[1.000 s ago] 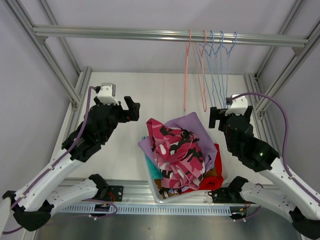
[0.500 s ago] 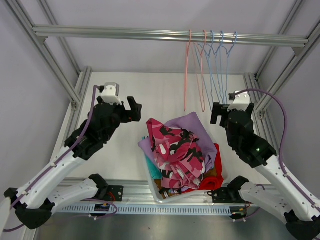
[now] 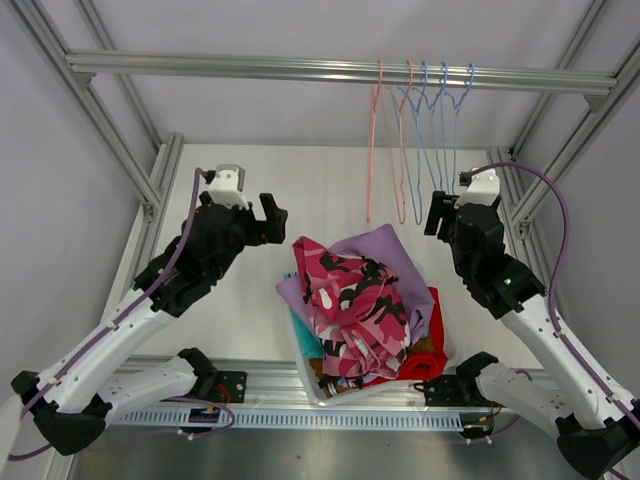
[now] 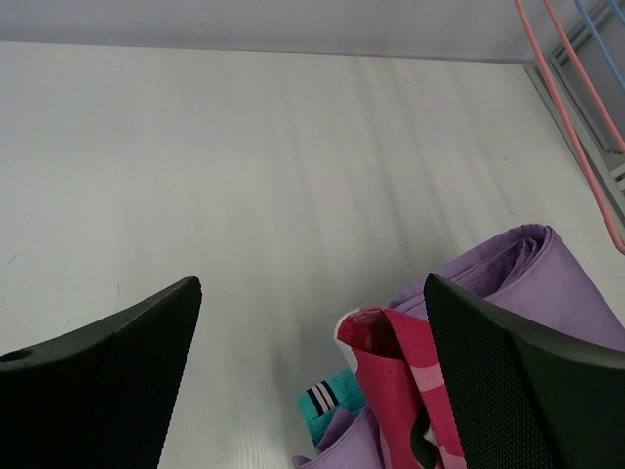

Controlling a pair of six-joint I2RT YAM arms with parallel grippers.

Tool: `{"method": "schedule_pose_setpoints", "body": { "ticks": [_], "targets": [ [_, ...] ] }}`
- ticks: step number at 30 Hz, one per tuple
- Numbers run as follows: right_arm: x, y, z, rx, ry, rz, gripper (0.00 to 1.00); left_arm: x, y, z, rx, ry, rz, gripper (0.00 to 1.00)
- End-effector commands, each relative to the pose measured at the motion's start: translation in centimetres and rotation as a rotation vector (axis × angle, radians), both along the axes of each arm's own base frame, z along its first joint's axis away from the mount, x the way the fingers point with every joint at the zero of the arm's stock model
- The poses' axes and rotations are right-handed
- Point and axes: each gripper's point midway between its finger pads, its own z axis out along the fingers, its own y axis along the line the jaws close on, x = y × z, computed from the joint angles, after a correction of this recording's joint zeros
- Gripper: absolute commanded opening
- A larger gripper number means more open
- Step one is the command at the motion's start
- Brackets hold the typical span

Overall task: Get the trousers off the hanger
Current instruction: Move the hanger to the clothesline.

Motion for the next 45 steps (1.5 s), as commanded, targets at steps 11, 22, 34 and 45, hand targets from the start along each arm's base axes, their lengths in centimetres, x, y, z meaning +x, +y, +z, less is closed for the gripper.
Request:
{"method": "schedule_pose_setpoints", "body": {
  "ticks": [11, 22, 34, 45],
  "targets": [
    [2.1, 1.9, 2.2, 0.076, -0.059, 0.056, 0.29, 0.2, -0.1, 1.6, -0.01, -0.022, -0.013, 1.0],
    [2.5, 3.5, 1.8, 0.094, -0.025, 0.117, 0.04, 0.3, -0.5, 1.2, -0.003, -0.004, -0.025, 0.99],
    [2.0, 7.6, 1.8, 0.06, -0.008, 0.182, 0.0, 0.1, -0.1, 1.7, -0.009, -0.016, -0.019, 1.0],
    [2.1, 11.8, 0.2, 0.05, 0.025, 0.225, 0.0, 0.0, 0.0, 2.0, -0.016, -0.022, -0.02, 0.99]
  ]
}}
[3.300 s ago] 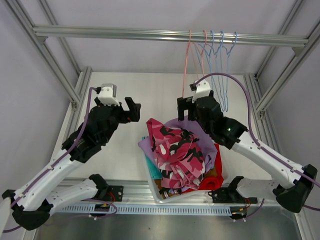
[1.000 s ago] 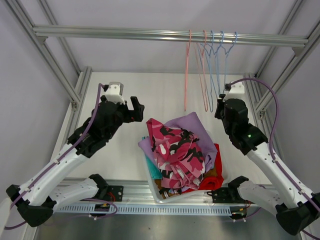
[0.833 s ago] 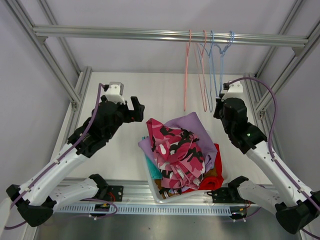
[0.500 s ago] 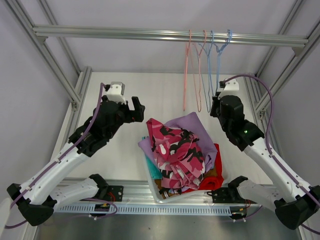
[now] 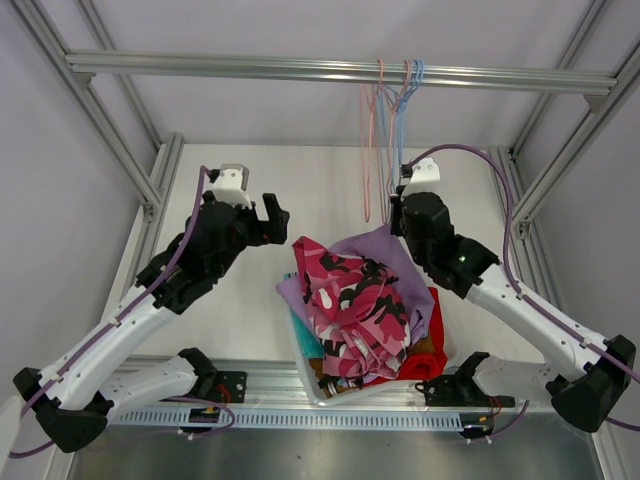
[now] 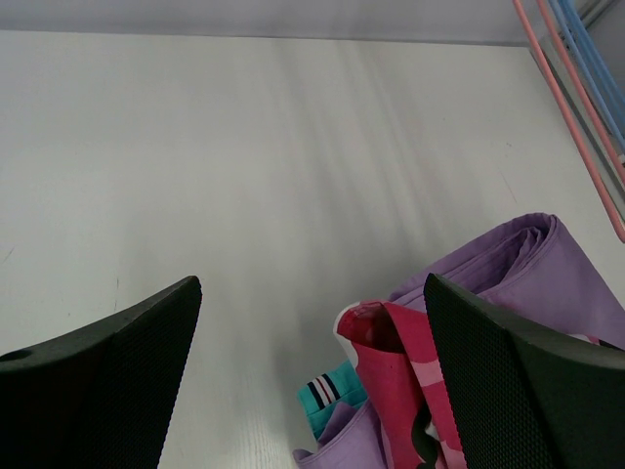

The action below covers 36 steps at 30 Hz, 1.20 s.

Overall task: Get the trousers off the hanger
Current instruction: Move the hanger to the clothesline.

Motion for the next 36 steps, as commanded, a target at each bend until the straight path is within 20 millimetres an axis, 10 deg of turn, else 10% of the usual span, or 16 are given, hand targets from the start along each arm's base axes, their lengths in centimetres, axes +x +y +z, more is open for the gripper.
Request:
{"method": "schedule_pose_setpoints", "body": {
  "ticks": [1, 36],
  "targets": [
    [0.4, 1.6, 0.9, 0.03, -0.019, 0.009, 0.0, -0.1, 0.3, 2.6, -0.036, -0.053, -0.006, 1.0],
    [1.0, 8.9, -0.4, 0.024, 0.006, 0.104, 0.09, 0.1, 0.9, 2.8, -0.058, -0.051, 0.005, 0.99]
  ]
}}
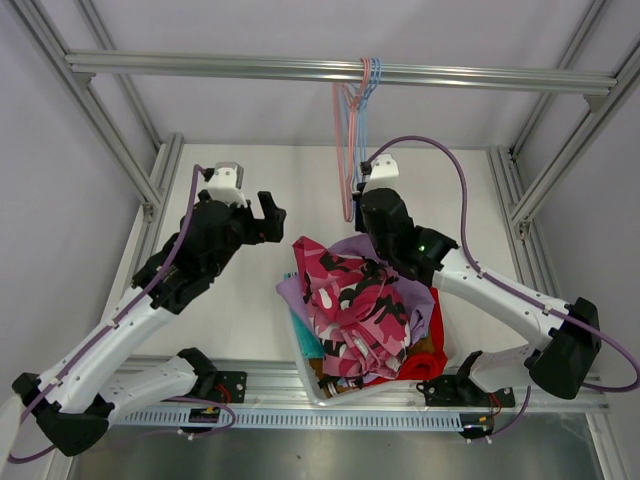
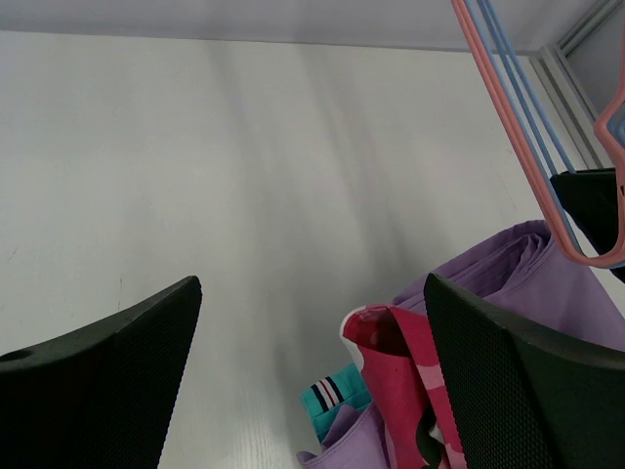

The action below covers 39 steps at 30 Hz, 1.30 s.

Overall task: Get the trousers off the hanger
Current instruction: Move the hanger to the clothesline.

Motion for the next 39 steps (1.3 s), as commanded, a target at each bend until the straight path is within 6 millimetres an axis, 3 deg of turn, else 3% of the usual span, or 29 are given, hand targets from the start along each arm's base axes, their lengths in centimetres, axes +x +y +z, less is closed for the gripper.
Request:
{"method": "schedule_pose_setpoints", "body": {
  "ticks": [1, 3, 4, 8, 14, 24, 27, 28, 30, 35, 39],
  "targets": [
    [-0.5, 1.0, 0.3, 0.002, 0.006, 0.035, 0.16, 0.0, 0.3, 2.5, -0.045, -0.05, -0.002, 0.99],
    [-0.6, 0.7, 0.3, 0.002, 0.008, 0.028, 0.32, 0.0, 0.2, 2.5, -0.046, -0.048, -0.004, 0.99],
    [-0.8, 0.5, 0.4, 0.004, 0.006, 0.026, 0.46, 0.0, 0.2, 2.4, -0.043, -0.046, -0.005, 1.0],
    [-1.4, -0.1, 1.7, 0.039, -0.02, 0.029, 0.63, 0.1, 0.4, 2.4, -0.042, -0.047, 0.004, 0.99],
    [-2.6, -0.6, 2.6, 0.053, -0.02, 0.045, 0.67, 0.1, 0.4, 2.3, -0.043, -0.045, 0.005, 1.0],
    [-5.2, -3.1, 2.4, 0.058, 0.01, 0.052, 0.7, 0.3, 0.3, 2.1, -0.035, -0.038, 0.004, 1.0],
    [-5.7, -4.7, 3.2, 0.036, 0.004, 0.02, 0.75, 0.4, 0.4, 2.0, -0.029, -0.037, 0.009, 0.99],
    [-5.9, -5.4, 3.5, 0.021, -0.002, 0.004, 0.91, 0.4, 0.5, 2.2, -0.029, -0.042, 0.01, 0.99],
    [-5.7, -6.9, 4.6, -0.01, -0.044, -0.046, 0.99, 0.4, 1.0, 3.1, -0.026, -0.054, 0.017, 1.0],
    [-5.4, -10.0, 8.0, -0.063, -0.147, -0.152, 0.99, -0.5, 3.6, 5.5, -0.035, -0.142, 0.077, 0.99],
    [-4.9, -13.2, 9.6, -0.114, -0.2, -0.27, 0.99, -1.3, 6.1, 6.7, -0.033, -0.202, 0.161, 1.0]
  ]
}}
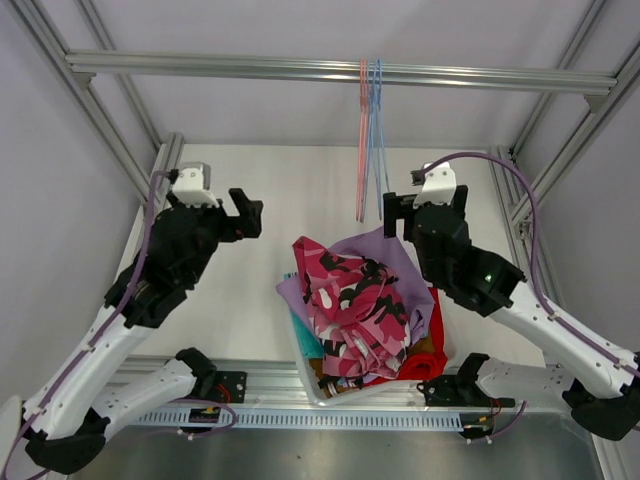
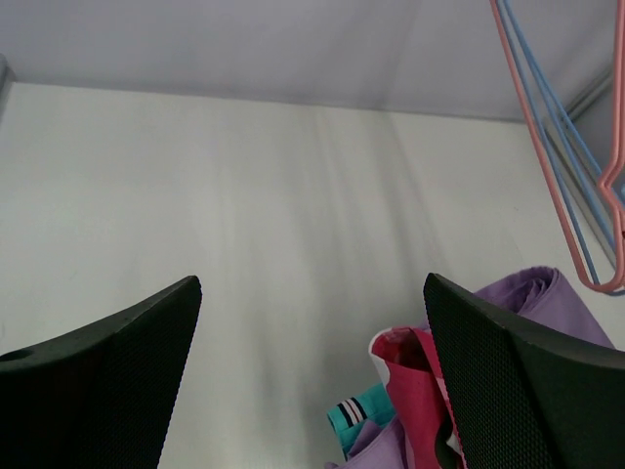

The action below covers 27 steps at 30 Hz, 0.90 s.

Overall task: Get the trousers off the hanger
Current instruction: Move the hanger to the clothesline, then reset both arms

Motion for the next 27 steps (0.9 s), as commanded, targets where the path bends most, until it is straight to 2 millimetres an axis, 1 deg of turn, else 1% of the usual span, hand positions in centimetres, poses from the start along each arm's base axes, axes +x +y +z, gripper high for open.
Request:
{"method": "schedule_pose_setpoints", "body": {
  "ticks": [1, 2, 4, 5, 6, 8, 9, 10, 15, 16, 18, 21, 23, 25, 27],
  "targets": [
    [0.2, -4.2, 3.9, -0.003, -0.101, -0.145, 1.0, -1.1, 3.3, 4.0, -0.028, -0.132, 0.097, 0.99],
    [0.7, -5.6, 3.9, 0.002, -0.1, -0.178, 1.0, -1.1, 3.6, 4.2, -0.029, -0.156, 0.11, 0.99],
    [1.0, -6.7, 3.5, 0.012, -0.097, -0.181, 1.0, -1.3, 4.2, 4.1, -0.03, -0.176, 0.13, 0.99],
    [0.6, -7.6, 3.8, 0.031, -0.116, -0.198, 1.0, -1.6, 4.6, 4.5, -0.039, -0.19, 0.14, 0.99],
    [0.5, -7.6, 2.9, 0.032, -0.116, -0.192, 0.99, -1.7, 4.9, 4.5, -0.04, -0.194, 0.154, 0.99],
    [0.0, -8.5, 2.4, 0.057, -0.129, -0.217, 1.0, -1.6, 5.1, 4.5, -0.037, -0.196, 0.166, 0.99],
    [0.1, -9.4, 1.7, 0.052, -0.122, -0.256, 0.99, -1.5, 5.2, 4.4, -0.035, -0.196, 0.173, 1.0],
    [0.3, -9.9, 0.4, 0.039, -0.102, -0.277, 1.0, -1.4, 5.3, 4.2, -0.032, -0.194, 0.182, 1.0],
    [1.0, -11.2, -2.0, 0.03, -0.058, -0.38, 0.99, -0.7, 5.1, 3.5, -0.011, -0.171, 0.195, 0.99],
    [0.9, -12.0, -1.7, 0.026, -0.062, -0.432, 0.99, -0.7, 5.3, 3.5, -0.004, -0.173, 0.21, 1.0],
    [0.7, -13.0, -1.7, 0.019, -0.058, -0.51, 0.99, -0.6, 5.6, 3.3, 0.002, -0.171, 0.228, 1.0],
    [0.0, -14.2, -1.0, 0.03, -0.086, -0.578, 1.0, -0.6, 5.8, 3.4, 0.001, -0.176, 0.239, 0.99],
    [-0.2, -14.4, -0.7, 0.05, -0.097, -0.577, 0.99, -0.6, 6.1, 3.4, 0.003, -0.179, 0.252, 0.99],
    [-0.2, -14.0, -0.5, 0.071, -0.1, -0.542, 1.0, -0.6, 6.4, 3.2, 0.009, -0.178, 0.27, 0.99],
    [0.0, -13.4, -0.9, 0.075, -0.091, -0.505, 0.99, -0.4, 6.4, 2.9, 0.011, -0.179, 0.273, 0.99]
  ]
}}
